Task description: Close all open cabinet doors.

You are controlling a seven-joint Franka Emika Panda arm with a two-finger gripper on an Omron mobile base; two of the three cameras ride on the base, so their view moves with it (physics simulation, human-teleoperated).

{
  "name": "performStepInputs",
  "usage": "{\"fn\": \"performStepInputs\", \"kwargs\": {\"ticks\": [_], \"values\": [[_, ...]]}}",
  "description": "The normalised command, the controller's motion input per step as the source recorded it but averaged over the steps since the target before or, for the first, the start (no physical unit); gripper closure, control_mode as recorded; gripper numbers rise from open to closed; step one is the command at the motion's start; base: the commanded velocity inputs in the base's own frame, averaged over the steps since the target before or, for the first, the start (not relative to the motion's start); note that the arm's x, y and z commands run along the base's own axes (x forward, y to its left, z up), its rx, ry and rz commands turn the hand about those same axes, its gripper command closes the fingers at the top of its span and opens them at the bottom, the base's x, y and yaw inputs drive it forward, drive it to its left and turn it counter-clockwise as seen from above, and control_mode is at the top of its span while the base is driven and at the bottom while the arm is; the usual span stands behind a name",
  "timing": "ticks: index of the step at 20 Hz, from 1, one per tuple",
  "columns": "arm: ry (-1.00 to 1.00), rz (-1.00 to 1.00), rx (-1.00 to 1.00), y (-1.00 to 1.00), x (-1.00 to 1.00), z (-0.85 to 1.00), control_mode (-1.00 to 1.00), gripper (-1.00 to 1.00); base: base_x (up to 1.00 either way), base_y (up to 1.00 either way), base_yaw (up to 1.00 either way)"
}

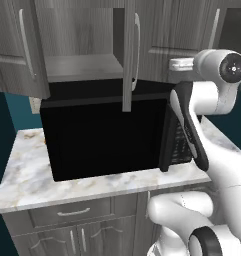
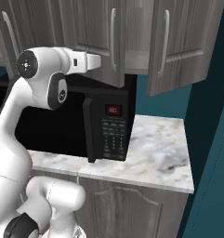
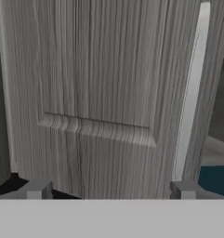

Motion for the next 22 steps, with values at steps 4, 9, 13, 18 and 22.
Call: {"fn": "performStepInputs", "kwargs": {"ticks": [4, 9, 13, 18, 22], "values": [[-0.04, 0.00, 0.00, -0.05, 0.29, 0.00, -1.00, -1.00, 0.00, 0.00, 0.00], [-0.01, 0.00, 0.00, -0.02, 0.39, 0.00, -1.00, -1.00, 0.00, 0.00, 0.00], [0.00, 0.00, 0.00, -0.01, 0.44, 0.00, -1.00, -1.00, 0.00, 0.00, 0.00], [0.00, 0.00, 0.00, -0.09, 0.45, 0.00, -1.00, -1.00, 0.00, 0.00, 0.00], [0.00, 0.00, 0.00, -0.17, 0.43, 0.00, -1.00, -1.00, 0.00, 0.00, 0.00]]}}
